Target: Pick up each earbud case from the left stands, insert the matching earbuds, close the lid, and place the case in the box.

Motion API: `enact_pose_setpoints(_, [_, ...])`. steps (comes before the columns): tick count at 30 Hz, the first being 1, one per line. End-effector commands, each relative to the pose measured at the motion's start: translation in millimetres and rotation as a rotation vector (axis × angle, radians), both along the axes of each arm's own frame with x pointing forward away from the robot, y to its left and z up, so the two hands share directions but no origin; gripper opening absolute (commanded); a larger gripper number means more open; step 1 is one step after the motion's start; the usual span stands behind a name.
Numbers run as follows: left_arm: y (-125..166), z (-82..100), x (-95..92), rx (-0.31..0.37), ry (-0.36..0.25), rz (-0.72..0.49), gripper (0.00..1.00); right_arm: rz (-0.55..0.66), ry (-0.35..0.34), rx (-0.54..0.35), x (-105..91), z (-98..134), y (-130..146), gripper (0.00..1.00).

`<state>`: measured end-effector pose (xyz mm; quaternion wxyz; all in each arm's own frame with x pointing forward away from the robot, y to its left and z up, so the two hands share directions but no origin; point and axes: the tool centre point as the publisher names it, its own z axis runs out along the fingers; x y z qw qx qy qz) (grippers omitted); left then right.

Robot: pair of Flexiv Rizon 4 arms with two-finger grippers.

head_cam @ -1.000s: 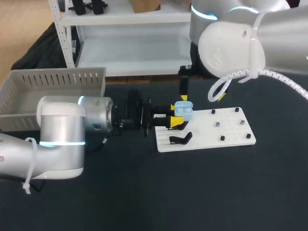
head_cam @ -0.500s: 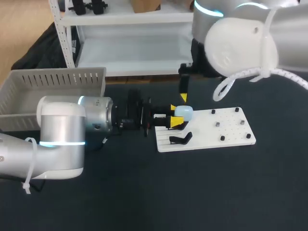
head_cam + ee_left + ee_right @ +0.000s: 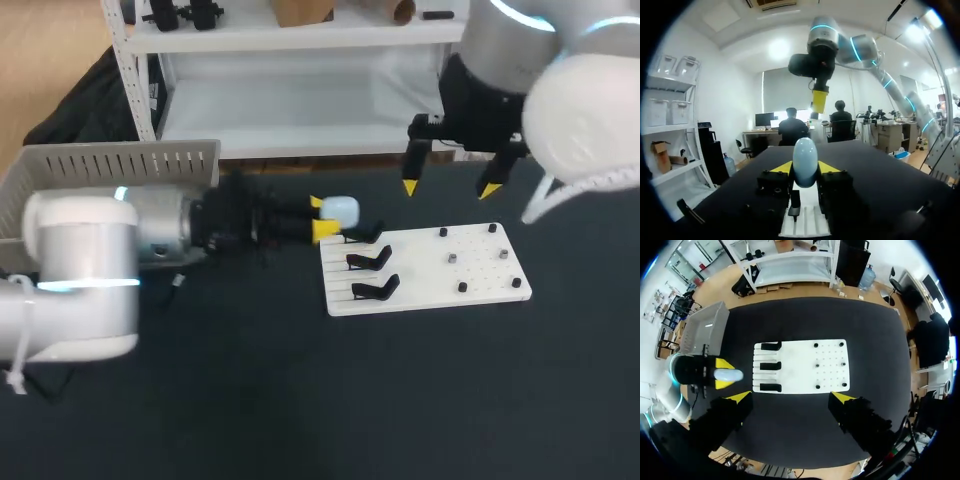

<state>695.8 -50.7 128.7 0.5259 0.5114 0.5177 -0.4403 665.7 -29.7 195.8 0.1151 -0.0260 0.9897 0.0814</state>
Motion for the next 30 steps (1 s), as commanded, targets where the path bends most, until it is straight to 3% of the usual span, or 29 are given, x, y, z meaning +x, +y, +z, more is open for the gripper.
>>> enact_pose_setpoints(1, [47.1, 23.8, -10.6, 0.023, 0.011, 0.178, 0.00, -0.014, -0.073, 0.005, -4.8, -1.3, -1.2, 1.00])
enact_pose_setpoints(10, [129.9, 25.9, 26.2, 0.011, 0.117, 0.470, 0.00, -0.014, -0.073, 0.005, -4.8, -1.3, -1.2, 1.00])
enact_pose_setpoints(17, [194.5, 18.5, 61.8, 0.034, 0.153, 0.638, 0.00, -0.014, -0.073, 0.005, -4.8, -1.3, -1.2, 1.00])
enact_pose_setpoints(30, [275.0, -4.4, 144.8, 0.057, 0.212, 0.730, 0.00, -0.014, -0.073, 0.005, -4.8, -1.3, -1.2, 1.00])
